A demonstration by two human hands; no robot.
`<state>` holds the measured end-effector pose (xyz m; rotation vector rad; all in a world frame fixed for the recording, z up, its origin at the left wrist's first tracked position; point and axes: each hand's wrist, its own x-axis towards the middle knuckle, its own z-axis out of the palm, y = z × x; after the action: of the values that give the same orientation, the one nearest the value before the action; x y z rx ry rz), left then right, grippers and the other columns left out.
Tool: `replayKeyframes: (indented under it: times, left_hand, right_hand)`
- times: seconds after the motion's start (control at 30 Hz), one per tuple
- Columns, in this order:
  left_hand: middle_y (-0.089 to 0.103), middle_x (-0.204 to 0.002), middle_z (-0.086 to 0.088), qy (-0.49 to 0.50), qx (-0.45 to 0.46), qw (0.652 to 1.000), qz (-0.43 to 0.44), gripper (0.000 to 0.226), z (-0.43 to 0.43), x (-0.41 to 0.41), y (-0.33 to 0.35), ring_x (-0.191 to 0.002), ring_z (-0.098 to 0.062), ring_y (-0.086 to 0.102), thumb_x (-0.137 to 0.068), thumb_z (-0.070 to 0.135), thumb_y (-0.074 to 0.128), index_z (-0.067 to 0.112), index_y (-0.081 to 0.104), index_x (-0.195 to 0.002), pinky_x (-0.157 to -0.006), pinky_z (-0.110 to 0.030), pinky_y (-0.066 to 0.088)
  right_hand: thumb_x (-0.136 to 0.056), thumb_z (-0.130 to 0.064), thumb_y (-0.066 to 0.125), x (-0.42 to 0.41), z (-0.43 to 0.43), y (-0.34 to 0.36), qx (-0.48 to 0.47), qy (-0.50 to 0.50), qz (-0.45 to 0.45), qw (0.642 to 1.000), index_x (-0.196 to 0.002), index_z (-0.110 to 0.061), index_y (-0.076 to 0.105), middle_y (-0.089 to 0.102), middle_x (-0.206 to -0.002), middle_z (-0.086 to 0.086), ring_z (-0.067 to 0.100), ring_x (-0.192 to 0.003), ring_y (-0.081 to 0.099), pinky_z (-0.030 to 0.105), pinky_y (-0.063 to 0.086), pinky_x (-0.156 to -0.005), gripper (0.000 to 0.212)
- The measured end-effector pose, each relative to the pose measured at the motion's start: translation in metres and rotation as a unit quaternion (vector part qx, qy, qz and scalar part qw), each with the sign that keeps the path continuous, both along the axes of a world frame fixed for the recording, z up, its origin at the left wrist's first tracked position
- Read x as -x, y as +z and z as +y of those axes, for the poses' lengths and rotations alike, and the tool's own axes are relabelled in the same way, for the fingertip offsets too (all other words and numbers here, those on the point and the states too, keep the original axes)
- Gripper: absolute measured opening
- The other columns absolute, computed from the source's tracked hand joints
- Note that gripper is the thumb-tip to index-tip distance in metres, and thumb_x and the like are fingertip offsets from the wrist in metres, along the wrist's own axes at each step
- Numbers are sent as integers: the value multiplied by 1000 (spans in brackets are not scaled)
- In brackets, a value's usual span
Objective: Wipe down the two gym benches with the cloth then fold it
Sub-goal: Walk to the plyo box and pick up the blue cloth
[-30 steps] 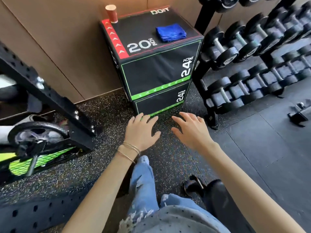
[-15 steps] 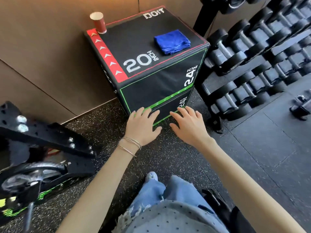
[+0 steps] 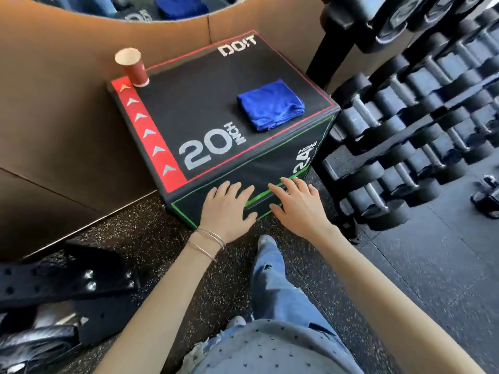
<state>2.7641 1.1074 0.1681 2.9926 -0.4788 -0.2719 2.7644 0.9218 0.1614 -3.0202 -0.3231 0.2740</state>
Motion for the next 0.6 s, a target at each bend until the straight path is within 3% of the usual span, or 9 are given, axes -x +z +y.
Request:
replayKeyframes:
  times: [0.2,0.4,0.6]
  left_hand:
    - [37,-148,-3,7,-12,1000,-5,64,-26,-106,5,-138,-26,30,-87,53,46,29,30,-144,-111,-42,26]
    - [23,-155,-8,40,-3,999,9,69,-50,-182,-2,-142,-28,23,-87,51,47,28,22,-147,-113,-43,23]
    - [15,-157,-9,66,-4,997,39,72,-44,-227,-14,-143,-32,18,-87,50,49,27,19,-148,-114,-43,20]
  right_hand:
    - [-94,-43,45,-131,-21,-3,-7,25,-12,1000,-144,-27,33,31,-150,6,28,-138,26,49,24,-109,54]
    - [-94,-40,46,-222,-34,-14,-18,46,-3,999,-145,-27,31,25,-153,7,28,-138,24,49,23,-110,55]
    - [-93,-50,45,-301,-26,-37,-19,46,32,998,-149,-32,14,5,-158,6,38,-142,8,61,18,-110,66]
